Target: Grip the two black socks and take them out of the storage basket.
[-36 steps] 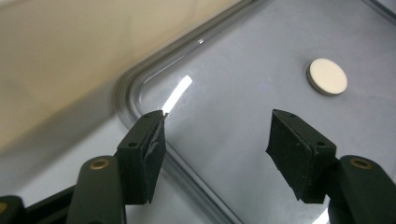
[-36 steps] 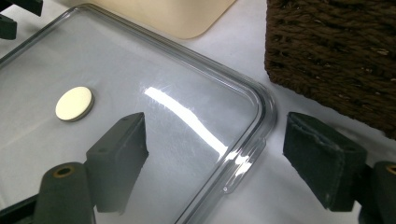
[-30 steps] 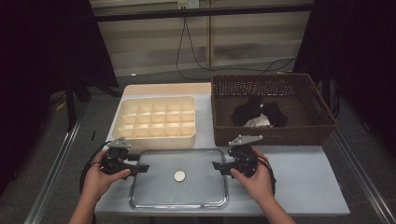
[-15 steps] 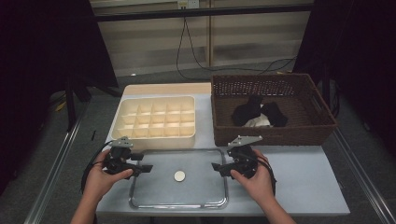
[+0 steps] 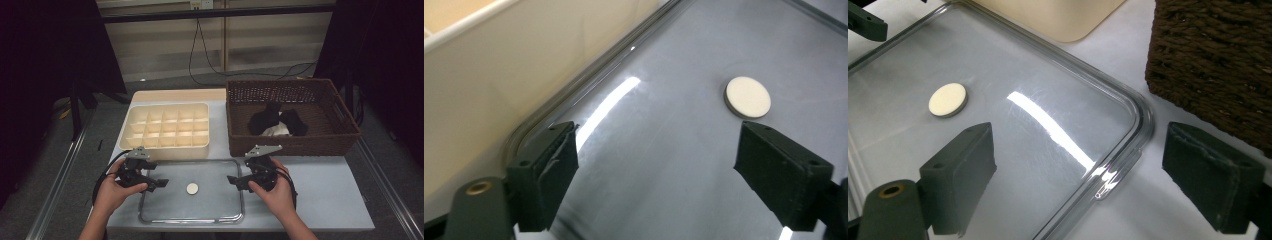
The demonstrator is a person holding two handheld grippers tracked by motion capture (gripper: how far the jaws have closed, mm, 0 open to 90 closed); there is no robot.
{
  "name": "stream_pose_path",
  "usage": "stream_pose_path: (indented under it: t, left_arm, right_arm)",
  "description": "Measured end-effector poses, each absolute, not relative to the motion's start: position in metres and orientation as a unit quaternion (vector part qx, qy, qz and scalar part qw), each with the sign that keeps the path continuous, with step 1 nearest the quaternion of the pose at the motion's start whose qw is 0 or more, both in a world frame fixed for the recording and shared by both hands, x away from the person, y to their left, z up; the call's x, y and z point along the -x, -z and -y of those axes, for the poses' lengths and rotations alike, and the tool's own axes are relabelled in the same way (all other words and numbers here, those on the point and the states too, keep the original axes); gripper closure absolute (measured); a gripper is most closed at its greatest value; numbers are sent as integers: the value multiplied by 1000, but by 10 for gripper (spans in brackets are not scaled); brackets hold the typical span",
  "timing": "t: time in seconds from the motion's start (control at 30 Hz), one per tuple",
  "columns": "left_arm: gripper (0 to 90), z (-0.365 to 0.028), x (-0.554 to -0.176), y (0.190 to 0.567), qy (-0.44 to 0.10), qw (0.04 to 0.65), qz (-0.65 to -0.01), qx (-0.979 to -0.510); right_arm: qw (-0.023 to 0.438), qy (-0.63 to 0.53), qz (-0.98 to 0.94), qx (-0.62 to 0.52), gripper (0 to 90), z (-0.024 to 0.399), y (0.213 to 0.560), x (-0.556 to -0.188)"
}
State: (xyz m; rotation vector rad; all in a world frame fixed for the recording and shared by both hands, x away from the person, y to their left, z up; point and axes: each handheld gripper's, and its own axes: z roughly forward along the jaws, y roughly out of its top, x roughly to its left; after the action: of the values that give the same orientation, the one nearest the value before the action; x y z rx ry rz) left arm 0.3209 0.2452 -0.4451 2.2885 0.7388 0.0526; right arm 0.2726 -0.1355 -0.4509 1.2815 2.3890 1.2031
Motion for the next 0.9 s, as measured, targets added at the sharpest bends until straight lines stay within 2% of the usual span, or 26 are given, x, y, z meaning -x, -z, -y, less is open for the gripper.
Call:
stream_pose_path:
  t: [0.2, 0.9]
  left_arm:
    - [94, -239, -323, 447, -7, 355, -286, -890]
    - [33, -218, -335, 449, 7, 369, -275, -888]
  right_arm:
    - [84, -403, -808, -421, 97, 138, 451, -271]
    - [74, -401, -801, -438, 81, 162, 448, -264]
